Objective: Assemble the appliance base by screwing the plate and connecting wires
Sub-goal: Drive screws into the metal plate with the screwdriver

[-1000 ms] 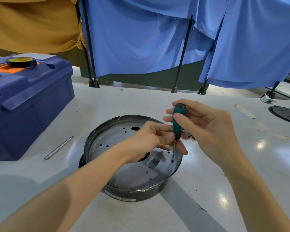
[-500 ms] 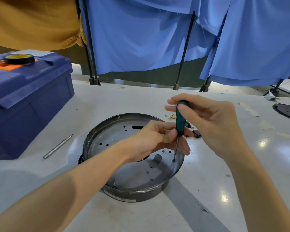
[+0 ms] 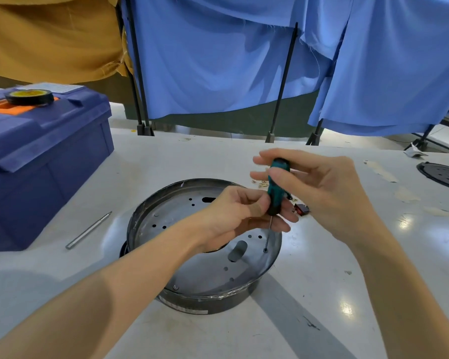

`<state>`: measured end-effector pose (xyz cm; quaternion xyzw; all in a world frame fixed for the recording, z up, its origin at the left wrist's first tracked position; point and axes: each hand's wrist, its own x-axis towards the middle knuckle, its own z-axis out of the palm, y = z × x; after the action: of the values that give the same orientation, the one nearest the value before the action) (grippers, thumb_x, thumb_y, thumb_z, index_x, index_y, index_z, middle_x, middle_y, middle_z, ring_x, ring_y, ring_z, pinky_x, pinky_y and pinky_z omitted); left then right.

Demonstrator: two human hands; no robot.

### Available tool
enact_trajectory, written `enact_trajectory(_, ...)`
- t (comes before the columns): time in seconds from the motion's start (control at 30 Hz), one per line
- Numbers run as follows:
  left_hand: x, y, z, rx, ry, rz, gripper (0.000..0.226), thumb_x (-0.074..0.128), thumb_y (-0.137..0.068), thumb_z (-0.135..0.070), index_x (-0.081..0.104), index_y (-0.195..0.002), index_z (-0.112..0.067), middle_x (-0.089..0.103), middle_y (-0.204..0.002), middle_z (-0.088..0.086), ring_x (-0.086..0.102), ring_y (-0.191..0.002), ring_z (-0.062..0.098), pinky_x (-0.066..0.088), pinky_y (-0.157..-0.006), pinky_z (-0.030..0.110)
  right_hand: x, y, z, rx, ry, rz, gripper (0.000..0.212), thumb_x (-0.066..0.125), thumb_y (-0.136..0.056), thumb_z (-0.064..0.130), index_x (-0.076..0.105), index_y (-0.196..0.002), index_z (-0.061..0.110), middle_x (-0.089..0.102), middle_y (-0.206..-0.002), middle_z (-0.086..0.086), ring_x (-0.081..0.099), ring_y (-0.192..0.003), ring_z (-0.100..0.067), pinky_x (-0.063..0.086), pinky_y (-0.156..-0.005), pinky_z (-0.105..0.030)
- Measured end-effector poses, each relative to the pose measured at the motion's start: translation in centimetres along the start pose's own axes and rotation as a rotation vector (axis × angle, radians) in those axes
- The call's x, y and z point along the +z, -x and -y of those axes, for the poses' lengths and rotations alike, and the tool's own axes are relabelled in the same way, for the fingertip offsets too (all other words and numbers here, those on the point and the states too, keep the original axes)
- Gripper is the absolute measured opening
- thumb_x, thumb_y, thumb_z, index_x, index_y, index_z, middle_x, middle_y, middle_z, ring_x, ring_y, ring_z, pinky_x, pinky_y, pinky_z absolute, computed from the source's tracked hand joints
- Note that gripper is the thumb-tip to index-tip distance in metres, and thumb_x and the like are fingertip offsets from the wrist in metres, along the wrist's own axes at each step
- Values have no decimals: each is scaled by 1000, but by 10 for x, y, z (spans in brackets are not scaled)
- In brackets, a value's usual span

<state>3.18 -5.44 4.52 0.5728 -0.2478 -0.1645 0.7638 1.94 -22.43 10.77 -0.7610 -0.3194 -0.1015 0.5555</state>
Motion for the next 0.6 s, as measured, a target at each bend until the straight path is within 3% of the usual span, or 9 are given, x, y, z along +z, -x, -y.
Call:
enact_trajectory(0.17, 1, -4, 3, -1, 47, -88, 34, 71, -79, -20, 70, -107, -1, 72, -102, 19, 71, -87, 34, 56, -84, 36, 19, 4, -10, -93, 312, -411, 21, 80, -78, 30, 73, -87, 11, 70, -74, 3, 70, -68, -15, 58, -69, -22)
enact_trajectory(0.23, 2, -3, 4, 1, -21, -75, 27, 70, -80, -18, 73, -102, -3, 73, -99, 18, 71, -87, 33, 55, -85, 35, 30, 8, -11, -174, 485, -545, 29, 79, -77, 35, 71, -80, 8, 63, -66, 2, 62, -58, -16, 56, -61, -24)
enact_trajectory(0.3, 0, -1, 4, 6, -24, -55, 22, 65, -84, -16, 73, -99, -2, 73, -94, 16, 69, -81, 29, 54, -83, 32, 28, 7, -6, -163, 450, -445, 34, 76, -77, 42, 71, -83, 9, 67, -70, 3, 65, -62, -14, 57, -63, -27)
enact_trajectory(0.4, -2, 1, 2, 1, 26, -31, 24, 59, -89, -17, 69, -100, 2, 71, -92, 14, 67, -77, 23, 53, -83, 31, 9, 2, 4, 20, -53, -1, 38, 65, -84, 34, 69, -116, 13, 75, -103, 3, 73, -92, -14, 60, -74, -28)
enact_trajectory(0.43, -2, 1, 3, -5, 35, -23, 24, 57, -91, -16, 69, -101, 2, 71, -93, 14, 67, -78, 23, 53, -84, 31, 3, 2, 5, 33, -113, 76, 39, 62, -86, 30, 66, -121, 12, 74, -109, 2, 73, -97, -16, 60, -77, -30)
enact_trajectory(0.5, 0, 0, 2, -13, 57, -9, 24, 55, -92, -16, 70, -101, 0, 72, -97, 14, 69, -85, 25, 53, -86, 31, 0, 3, 3, 7, -37, 32, 33, 66, -83, 27, 70, -112, 10, 76, -101, 0, 73, -94, -17, 61, -78, -35)
enact_trajectory(0.6, 0, -1, -1, -4, 94, -54, 27, 64, -85, -18, 72, -105, -2, 72, -103, 18, 70, -94, 33, 54, -87, 35, 9, 6, -3, -40, 114, -212, 16, 76, -82, 24, 74, -91, 11, 75, -80, -1, 74, -77, -17, 61, -74, -32)
